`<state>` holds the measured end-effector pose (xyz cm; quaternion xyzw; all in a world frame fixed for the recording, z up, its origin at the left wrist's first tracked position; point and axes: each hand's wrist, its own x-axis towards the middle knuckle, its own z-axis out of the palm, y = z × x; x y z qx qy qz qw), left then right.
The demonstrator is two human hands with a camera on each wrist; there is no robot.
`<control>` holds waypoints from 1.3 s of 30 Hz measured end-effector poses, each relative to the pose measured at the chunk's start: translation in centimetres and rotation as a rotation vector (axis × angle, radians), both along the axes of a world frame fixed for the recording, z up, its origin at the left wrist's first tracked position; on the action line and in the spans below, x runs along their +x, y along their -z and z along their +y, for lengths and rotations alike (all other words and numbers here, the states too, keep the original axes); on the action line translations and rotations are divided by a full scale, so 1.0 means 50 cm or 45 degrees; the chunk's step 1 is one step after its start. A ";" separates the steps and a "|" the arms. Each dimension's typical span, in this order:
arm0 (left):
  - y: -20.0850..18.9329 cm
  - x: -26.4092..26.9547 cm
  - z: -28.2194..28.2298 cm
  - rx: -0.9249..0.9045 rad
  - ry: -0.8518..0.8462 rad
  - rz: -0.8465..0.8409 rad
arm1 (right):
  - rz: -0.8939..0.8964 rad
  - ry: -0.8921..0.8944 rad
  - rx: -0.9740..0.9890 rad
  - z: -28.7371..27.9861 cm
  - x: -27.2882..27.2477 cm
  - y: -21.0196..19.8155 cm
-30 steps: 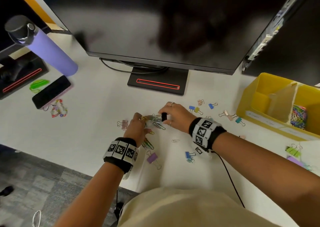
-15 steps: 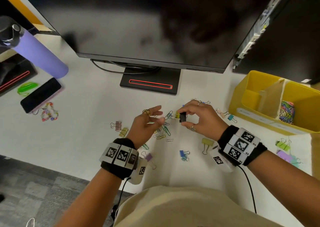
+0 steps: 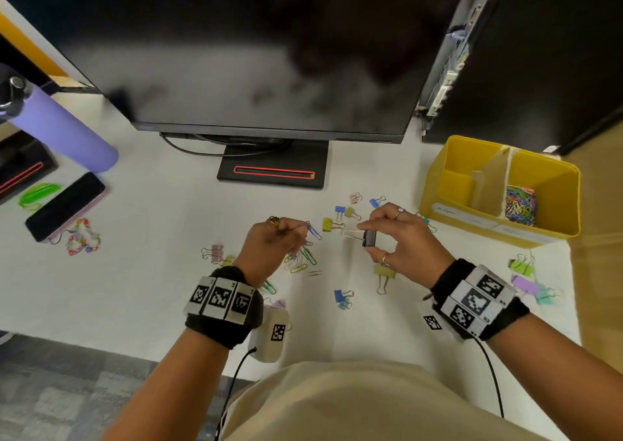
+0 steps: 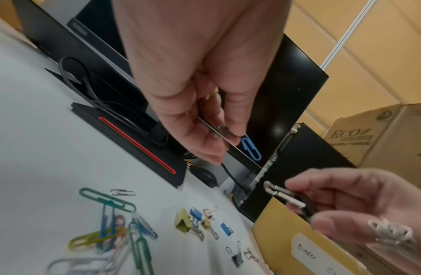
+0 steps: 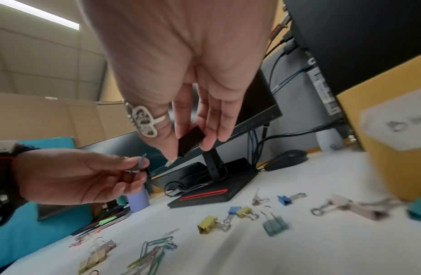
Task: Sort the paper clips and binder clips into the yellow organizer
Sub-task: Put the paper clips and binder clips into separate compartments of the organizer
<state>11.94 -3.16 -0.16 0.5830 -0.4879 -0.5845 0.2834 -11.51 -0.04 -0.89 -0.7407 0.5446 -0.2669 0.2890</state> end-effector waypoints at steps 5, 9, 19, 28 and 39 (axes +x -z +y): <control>-0.032 -0.065 -0.005 0.071 0.206 0.131 | 0.371 0.162 0.415 0.046 -0.063 0.046; -0.042 -0.173 -0.032 0.113 0.409 0.191 | 0.573 0.296 0.566 0.110 -0.119 0.075; -0.079 -0.569 -0.077 -0.558 0.800 -0.291 | 0.603 0.617 0.592 0.206 -0.215 0.076; -0.058 -0.588 -0.057 -0.827 1.127 -0.676 | 0.479 0.614 0.465 0.202 -0.240 0.086; 0.061 -0.020 0.144 -0.397 0.230 -0.947 | 0.540 -0.574 0.163 0.131 -0.010 0.112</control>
